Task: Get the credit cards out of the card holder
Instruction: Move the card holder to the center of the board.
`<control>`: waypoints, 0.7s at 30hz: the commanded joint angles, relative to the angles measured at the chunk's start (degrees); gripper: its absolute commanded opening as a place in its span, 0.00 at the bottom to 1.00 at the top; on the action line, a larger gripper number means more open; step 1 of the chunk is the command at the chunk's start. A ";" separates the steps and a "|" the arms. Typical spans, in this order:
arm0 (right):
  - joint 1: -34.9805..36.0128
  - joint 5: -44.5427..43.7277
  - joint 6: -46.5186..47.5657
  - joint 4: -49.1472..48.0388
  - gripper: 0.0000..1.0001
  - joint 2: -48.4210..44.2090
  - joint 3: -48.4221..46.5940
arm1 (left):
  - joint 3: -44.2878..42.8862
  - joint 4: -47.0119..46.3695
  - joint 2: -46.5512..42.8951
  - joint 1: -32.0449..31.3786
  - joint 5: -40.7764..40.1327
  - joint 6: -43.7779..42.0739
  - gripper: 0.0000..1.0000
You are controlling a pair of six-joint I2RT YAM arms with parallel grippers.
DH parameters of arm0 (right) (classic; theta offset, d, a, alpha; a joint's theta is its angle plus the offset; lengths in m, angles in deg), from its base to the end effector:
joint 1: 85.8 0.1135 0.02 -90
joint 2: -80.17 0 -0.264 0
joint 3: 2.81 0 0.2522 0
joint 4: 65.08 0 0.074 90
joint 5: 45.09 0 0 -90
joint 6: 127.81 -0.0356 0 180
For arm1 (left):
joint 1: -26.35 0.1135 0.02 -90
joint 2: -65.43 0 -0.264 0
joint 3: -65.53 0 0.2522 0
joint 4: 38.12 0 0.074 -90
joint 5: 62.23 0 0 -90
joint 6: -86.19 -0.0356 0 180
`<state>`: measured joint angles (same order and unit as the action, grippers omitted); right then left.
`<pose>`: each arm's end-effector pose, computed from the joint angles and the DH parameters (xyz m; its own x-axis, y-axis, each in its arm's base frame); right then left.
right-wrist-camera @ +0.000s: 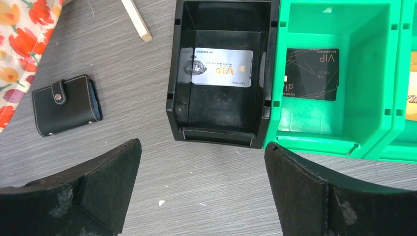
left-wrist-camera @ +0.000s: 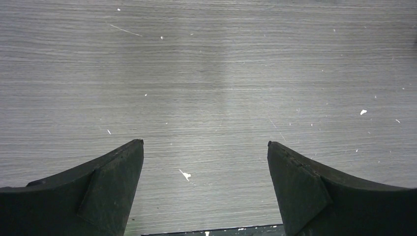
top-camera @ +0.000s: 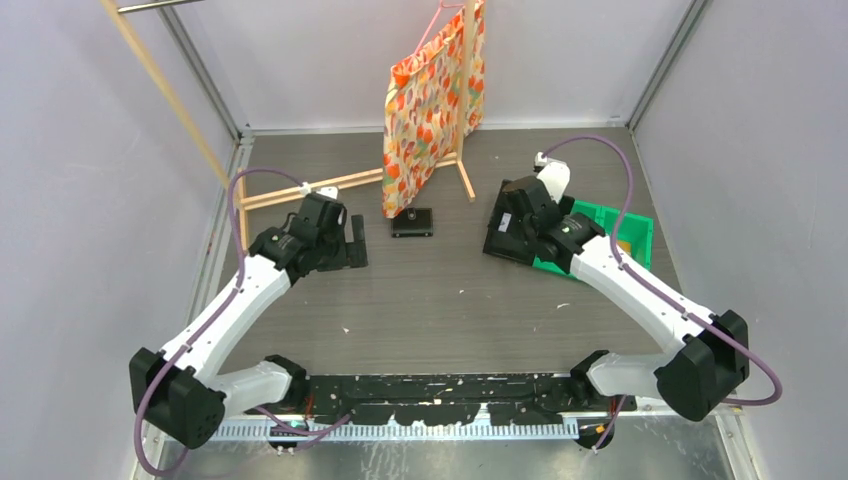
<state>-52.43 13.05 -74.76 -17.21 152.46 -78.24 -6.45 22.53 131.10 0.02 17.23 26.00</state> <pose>0.2321 0.1304 0.3054 -0.5623 0.2410 -0.7911 0.2302 0.9644 0.1302 0.2049 -0.0942 0.2932 -0.8011 -0.1489 -0.5797 -0.0666 0.9847 -0.1609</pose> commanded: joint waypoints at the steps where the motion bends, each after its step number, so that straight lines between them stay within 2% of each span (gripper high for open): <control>1: -0.13 -1.06 0.12 -1.81 1.00 -3.78 0.68 | 2.18 -3.63 -4.19 0.31 0.70 0.48 0.97; 7: -0.09 1.06 0.09 -2.66 1.00 -4.53 1.51 | 2.95 -6.42 -3.77 0.31 4.67 0.81 0.94; 12: -0.11 0.80 0.36 -2.49 1.00 -5.25 1.55 | 2.75 -11.36 -0.09 0.31 6.54 2.00 0.91; 15: -0.12 0.83 0.47 -2.17 1.00 -5.94 1.39 | -1.02 -13.63 5.05 0.31 16.83 -2.01 0.91; 17: -0.11 0.35 0.26 -1.76 1.00 -6.36 1.29 | -3.22 -16.69 9.20 0.05 19.89 -1.08 0.91; 21: -0.08 -0.54 -0.18 -0.44 1.00 -7.13 0.95 | -7.75 -19.77 17.92 -2.46 12.33 -0.21 0.91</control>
<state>-52.43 13.91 -74.72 -17.87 147.70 -76.67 -8.70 9.68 143.19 -0.61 31.30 25.93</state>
